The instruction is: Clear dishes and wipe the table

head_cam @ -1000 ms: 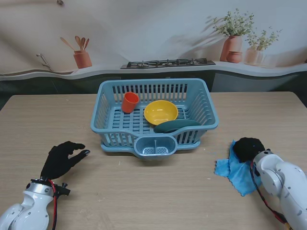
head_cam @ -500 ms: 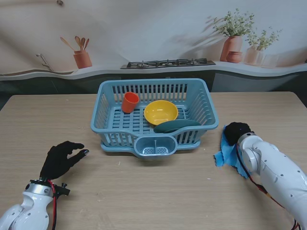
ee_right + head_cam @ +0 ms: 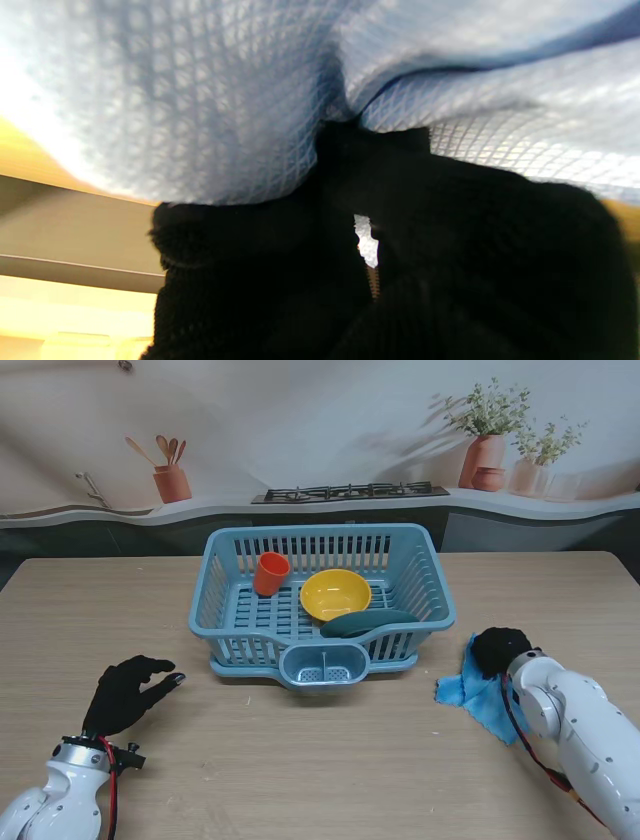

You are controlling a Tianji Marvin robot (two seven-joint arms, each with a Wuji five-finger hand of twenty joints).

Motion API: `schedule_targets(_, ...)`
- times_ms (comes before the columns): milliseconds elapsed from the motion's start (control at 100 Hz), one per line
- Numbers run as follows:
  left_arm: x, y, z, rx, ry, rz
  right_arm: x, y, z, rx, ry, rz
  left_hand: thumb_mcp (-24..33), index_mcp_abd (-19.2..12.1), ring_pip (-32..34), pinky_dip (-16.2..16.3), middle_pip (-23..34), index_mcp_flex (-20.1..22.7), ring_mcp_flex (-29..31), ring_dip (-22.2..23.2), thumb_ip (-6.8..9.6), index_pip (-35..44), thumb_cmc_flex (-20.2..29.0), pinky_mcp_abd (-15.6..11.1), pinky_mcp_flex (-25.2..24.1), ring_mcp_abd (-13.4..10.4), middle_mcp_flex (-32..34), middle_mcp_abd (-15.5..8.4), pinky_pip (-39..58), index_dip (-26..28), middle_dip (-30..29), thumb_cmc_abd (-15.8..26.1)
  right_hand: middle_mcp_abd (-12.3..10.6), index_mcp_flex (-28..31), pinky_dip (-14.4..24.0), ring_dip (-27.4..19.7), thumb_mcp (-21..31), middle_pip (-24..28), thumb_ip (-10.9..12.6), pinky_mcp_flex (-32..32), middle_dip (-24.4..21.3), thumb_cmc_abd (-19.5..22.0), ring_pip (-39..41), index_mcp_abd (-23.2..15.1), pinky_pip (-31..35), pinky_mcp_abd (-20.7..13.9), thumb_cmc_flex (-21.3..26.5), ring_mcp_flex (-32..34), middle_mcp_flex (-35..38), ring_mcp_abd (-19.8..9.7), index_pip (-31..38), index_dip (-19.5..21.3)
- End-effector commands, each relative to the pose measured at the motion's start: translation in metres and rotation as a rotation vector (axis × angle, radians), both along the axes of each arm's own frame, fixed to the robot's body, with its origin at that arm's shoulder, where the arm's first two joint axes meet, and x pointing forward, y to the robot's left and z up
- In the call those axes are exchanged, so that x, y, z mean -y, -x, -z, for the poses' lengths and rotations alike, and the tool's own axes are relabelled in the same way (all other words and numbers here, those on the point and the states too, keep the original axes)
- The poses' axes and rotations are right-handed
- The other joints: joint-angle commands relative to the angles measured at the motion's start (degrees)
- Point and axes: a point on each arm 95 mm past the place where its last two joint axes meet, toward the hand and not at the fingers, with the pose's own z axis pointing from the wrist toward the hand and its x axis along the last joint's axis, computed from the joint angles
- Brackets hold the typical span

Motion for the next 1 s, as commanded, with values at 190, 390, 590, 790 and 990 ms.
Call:
schedule_targets(190, 0.002, 0.000, 0.001, -0.015, 0.002, 0.011, 0.028, 0.048, 0.013, -0.054, -0.001, 0.004, -1.5, -0.8, 0.9, 0.8, -0.2, 2.1, 0.7, 0.7, 1.70, -0.8, 2.2, 0.9, -0.4, 2.6, 0.2, 1.2, 0.8, 0.5, 0.1, 2.3, 0.8, 0.7, 0.9, 0.8, 1.7, 0.9, 0.2, 0.6, 1.1, 0.9, 1.8, 1.7, 0.6, -1.8, 1.5, 0.8, 0.7, 2.0, -0.8, -0.7)
schedule_targets(390, 0.001, -0.001, 0.002, -0.022, 0.003, 0.013, 0.028, 0.052, 0.016, -0.048, -0.005, 0.015, -1.7, -0.8, 0.9, 0.8, -0.1, 2.1, 0.7, 0.7, 1.71, -0.8, 2.2, 0.9, -0.4, 2.6, 0.2, 1.3, 0.8, 0.5, 0.1, 2.2, 0.8, 0.6, 1.0, 0.9, 1.6, 0.8, 0.1, 0.7, 1.3, 1.1, 1.8, 1.8, 0.8, -2.0, 1.5, 0.8, 0.6, 2.0, -0.8, -0.7)
schedule_targets(590, 0.000, -0.002, 0.004, -0.021, 0.001, 0.011, 0.010, 0.025, 0.018, -0.024, -0.012, 0.043, -1.8, -0.8, 1.0, 0.8, -0.1, 2.1, 0.8, 0.7, 1.72, -0.8, 2.3, 0.9, -0.4, 2.5, 0.2, 1.3, 0.8, 0.5, 0.1, 2.3, 0.8, 0.6, 1.0, 0.8, 1.5, 0.8, 0.1, 0.7, 1.3, 1.2, 1.9, 1.8, 0.8, -2.2, 1.5, 0.8, 0.5, 1.9, -0.8, -0.7)
schedule_targets(790, 0.001, -0.002, 0.004, -0.015, 0.003, 0.006, -0.014, -0.013, 0.015, 0.006, -0.019, 0.061, -1.9, -0.7, 1.0, 0.8, -0.1, 2.0, 0.7, 0.7, 1.73, -0.9, 2.3, 0.9, -0.4, 2.5, 0.2, 1.3, 0.8, 0.4, 0.1, 2.4, 0.6, 0.6, 0.9, 0.8, 1.5, 0.9, 0.1, 0.7, 1.3, 1.3, 2.0, 1.8, 0.9, -2.3, 1.5, 0.7, 0.4, 1.8, -0.8, -0.6)
schedule_targets(990, 0.000, -0.002, 0.004, -0.007, 0.003, 0.001, -0.033, -0.044, 0.011, 0.021, -0.014, 0.065, -2.0, -0.8, 1.0, 0.8, -0.1, 2.1, 0.7, 0.7, 1.75, -0.8, 2.4, 0.9, -0.4, 2.6, 0.2, 1.2, 0.8, 0.4, 0.1, 2.4, 0.3, 0.5, 0.9, 0.6, 1.3, 1.1, 0.1, 0.4, 1.2, 1.5, 2.1, 1.4, 0.8, -2.7, 1.4, 0.4, 0.2, 1.6, -0.8, -0.4)
